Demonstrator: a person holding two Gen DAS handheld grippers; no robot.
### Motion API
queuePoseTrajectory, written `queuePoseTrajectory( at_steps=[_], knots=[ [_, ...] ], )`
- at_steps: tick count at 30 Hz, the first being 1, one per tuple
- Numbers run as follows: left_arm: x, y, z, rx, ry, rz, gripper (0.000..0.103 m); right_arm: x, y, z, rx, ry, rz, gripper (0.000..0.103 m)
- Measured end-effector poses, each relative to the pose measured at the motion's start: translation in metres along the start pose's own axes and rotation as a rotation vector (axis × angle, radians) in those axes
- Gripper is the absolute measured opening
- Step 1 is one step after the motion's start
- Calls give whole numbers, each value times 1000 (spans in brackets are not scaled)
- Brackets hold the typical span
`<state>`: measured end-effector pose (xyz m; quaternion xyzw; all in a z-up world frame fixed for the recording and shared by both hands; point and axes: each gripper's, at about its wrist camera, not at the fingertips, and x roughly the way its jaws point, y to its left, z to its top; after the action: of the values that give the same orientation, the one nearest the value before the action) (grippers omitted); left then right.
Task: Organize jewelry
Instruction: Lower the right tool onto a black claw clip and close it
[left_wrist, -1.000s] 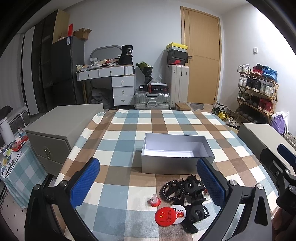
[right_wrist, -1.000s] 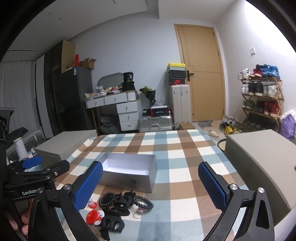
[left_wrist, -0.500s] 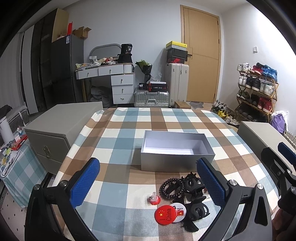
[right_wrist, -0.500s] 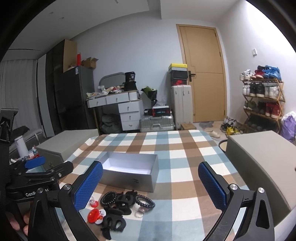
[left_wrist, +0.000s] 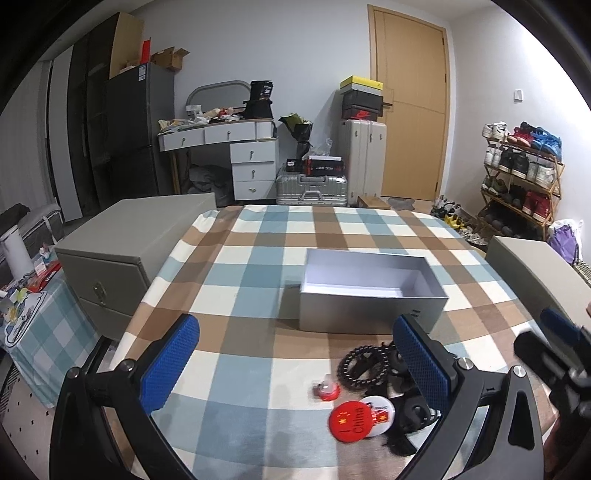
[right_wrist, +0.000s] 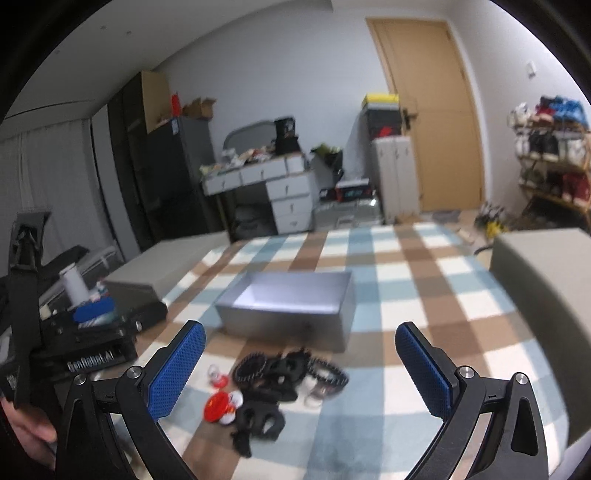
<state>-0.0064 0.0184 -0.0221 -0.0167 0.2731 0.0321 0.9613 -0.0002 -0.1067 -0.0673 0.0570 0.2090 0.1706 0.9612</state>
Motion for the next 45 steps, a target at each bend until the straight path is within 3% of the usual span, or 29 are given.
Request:
queuePoseTrajectory(
  at_steps=[9,15,17,27,30,33,45],
  knots=[
    [11,16,-17,0,55,36,102,36,5,-37,18,179,104,102],
    [16,23,-27,3,89,46,102,49,7,-51,50,241,146,96],
    [18,25,-29,0,97,46,102,51,7,-53,61,247,157,89],
    [23,28,-35,2,117,43,102,62,11,-59,41,271,146,77],
    [25,31,-36,-4,119,43,102,64,10,-61,47,288,154,66],
    [26,32,-37,-5,123,44,102,69,10,-64,45,316,156,47],
    [28,31,-40,9,132,45,102,51,3,-55,71,226,191,46]
  ],
)
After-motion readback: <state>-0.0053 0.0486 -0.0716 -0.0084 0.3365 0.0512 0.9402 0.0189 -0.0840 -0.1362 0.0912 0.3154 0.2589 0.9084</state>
